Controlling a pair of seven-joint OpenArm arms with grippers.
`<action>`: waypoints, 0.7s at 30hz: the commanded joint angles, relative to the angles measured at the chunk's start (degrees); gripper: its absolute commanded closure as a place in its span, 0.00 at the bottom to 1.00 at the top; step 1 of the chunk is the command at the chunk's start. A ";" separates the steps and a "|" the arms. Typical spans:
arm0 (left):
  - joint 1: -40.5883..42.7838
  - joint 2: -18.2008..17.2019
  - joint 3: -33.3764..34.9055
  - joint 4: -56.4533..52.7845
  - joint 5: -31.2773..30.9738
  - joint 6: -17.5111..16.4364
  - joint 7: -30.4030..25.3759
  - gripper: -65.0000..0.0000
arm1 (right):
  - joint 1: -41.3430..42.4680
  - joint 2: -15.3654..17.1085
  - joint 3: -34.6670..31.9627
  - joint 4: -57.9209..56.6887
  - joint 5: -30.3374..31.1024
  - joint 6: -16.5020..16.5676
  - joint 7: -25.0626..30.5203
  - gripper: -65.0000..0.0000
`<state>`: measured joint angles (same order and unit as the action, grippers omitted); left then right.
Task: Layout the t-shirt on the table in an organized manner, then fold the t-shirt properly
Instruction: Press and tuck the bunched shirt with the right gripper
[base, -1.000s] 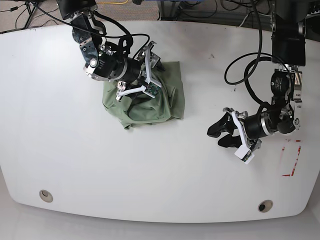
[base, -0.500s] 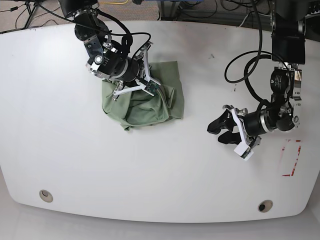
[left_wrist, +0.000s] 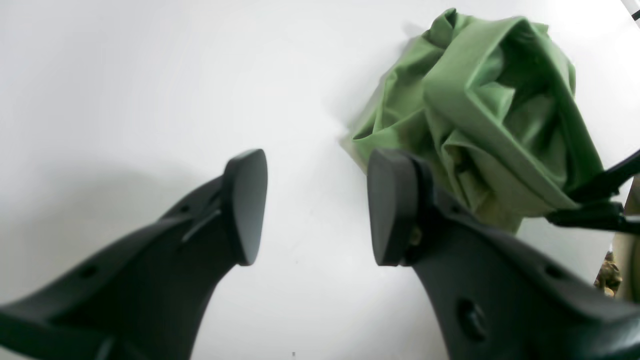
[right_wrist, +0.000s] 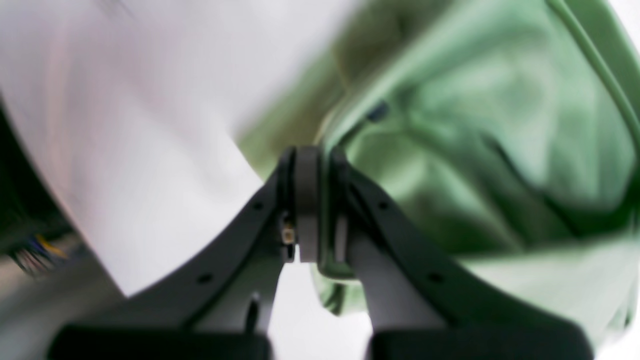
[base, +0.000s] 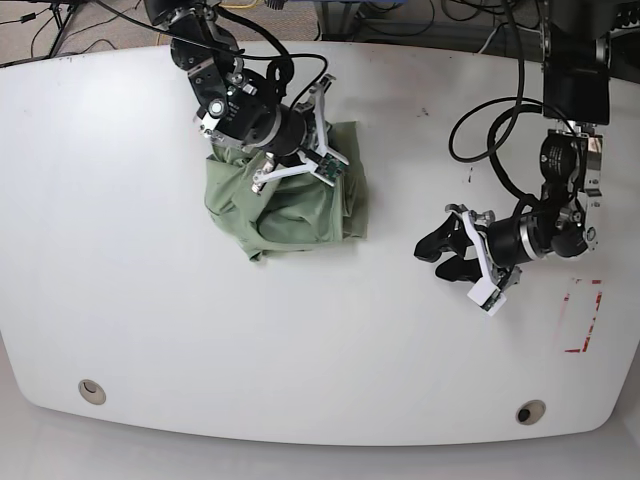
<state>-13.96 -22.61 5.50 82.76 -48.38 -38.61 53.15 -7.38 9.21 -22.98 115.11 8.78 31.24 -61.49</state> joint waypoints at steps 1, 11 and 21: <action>-1.30 -0.64 -0.35 0.97 -1.16 -0.38 -1.41 0.53 | 0.65 -1.26 -0.62 1.33 0.24 0.10 0.97 1.00; 0.55 -0.64 -0.27 0.97 -1.16 -0.38 -1.41 0.53 | 2.59 -7.15 -1.85 0.19 0.15 0.10 0.97 1.00; 1.16 -0.64 -0.27 0.97 -1.16 -0.38 -1.41 0.53 | 3.73 -8.91 -1.85 -5.18 0.15 0.10 1.05 0.90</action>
<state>-11.42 -22.55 5.56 82.76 -48.31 -38.63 53.10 -4.62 1.04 -24.80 110.04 8.08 31.31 -61.73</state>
